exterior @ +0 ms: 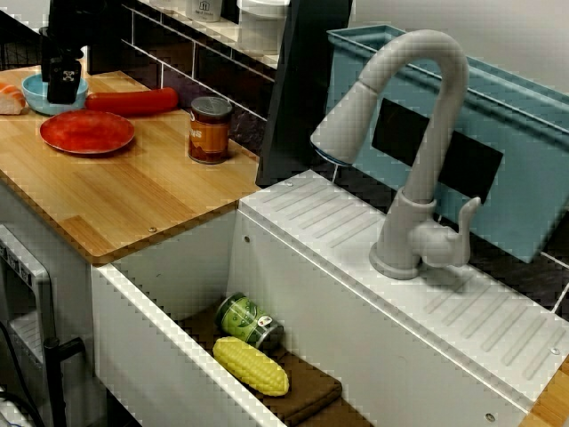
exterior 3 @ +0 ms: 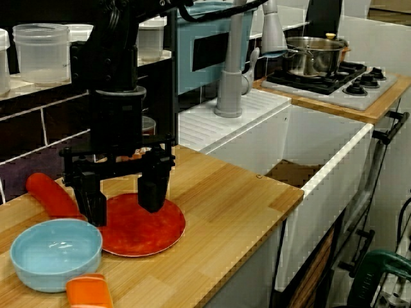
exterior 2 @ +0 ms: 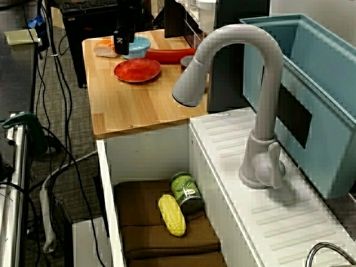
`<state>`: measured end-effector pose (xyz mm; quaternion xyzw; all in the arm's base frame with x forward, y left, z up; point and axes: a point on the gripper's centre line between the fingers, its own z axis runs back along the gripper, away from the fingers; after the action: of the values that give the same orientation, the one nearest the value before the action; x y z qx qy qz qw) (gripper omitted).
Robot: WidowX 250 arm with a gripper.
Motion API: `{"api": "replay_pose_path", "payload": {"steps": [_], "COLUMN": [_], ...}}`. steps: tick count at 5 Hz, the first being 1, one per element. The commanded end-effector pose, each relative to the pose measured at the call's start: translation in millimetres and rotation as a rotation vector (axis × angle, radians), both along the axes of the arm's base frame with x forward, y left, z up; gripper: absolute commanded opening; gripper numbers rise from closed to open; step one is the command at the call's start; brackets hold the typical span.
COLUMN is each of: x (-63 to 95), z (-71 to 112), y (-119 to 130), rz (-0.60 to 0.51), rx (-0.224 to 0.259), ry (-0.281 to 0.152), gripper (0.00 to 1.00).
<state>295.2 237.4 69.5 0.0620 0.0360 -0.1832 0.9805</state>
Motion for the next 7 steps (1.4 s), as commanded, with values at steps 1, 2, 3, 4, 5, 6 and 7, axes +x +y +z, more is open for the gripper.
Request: {"api": "replay_pose_path", "payload": {"steps": [1,2,3,4,5,6,7], "x": [-2.9,0.3,5.2,9.5,15.3,16.4,15.5], "z": [6.3,5.1,10.5,12.9,25.3,22.4,17.8], "y": [10.5,11.4,16.0,18.4,16.9,18.2,16.4], "rz": [0.03,0.034,0.042,0.051,0.049,0.052,0.052], "rx": [0.0,0.003,-0.003,-0.01,-0.021,-0.017,-0.009], "ry": [-0.038,-0.022,-0.017,-0.014,-0.043,-0.04,-0.036], "gripper": [1.0,1.0,1.0,1.0,1.0,1.0,1.0]}}
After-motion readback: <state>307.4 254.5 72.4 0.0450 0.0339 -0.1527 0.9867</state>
